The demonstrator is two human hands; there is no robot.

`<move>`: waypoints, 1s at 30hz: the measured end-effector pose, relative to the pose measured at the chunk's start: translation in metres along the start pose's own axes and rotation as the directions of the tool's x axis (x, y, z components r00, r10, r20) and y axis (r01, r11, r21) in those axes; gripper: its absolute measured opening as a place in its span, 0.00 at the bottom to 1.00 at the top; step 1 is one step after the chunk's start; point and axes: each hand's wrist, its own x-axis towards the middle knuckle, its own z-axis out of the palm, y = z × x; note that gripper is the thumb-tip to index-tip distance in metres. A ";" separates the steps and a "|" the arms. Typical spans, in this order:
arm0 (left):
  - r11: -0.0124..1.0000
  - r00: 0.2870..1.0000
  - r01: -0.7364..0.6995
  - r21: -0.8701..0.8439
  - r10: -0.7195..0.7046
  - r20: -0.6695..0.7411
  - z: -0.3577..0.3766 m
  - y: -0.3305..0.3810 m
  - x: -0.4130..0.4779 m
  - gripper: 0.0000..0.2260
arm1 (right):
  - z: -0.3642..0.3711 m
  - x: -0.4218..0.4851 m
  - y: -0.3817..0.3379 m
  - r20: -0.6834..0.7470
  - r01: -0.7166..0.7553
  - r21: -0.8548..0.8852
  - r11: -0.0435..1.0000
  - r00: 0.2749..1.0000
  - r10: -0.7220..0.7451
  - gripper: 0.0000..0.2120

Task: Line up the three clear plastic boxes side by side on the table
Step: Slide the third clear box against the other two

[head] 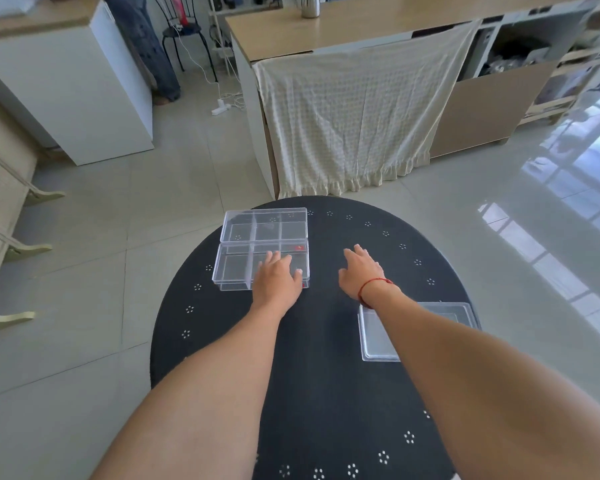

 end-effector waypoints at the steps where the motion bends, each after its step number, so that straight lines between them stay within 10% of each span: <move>1: 1.000 1.000 -0.001 -0.017 0.001 0.018 0.006 0.015 -0.007 0.21 | -0.006 -0.008 0.015 -0.008 -0.024 0.008 1.000 1.000 0.024 0.23; 14: 0.912 0.902 0.361 -0.195 -0.287 0.324 0.100 0.120 -0.078 0.23 | 0.005 -0.079 0.177 0.119 -0.563 0.259 0.785 0.825 0.552 0.40; 30: 0.758 0.831 0.553 -0.346 -0.529 0.170 0.006 -0.035 -0.082 0.34 | 0.047 -0.078 -0.014 0.156 -0.397 0.330 0.857 0.918 0.365 0.32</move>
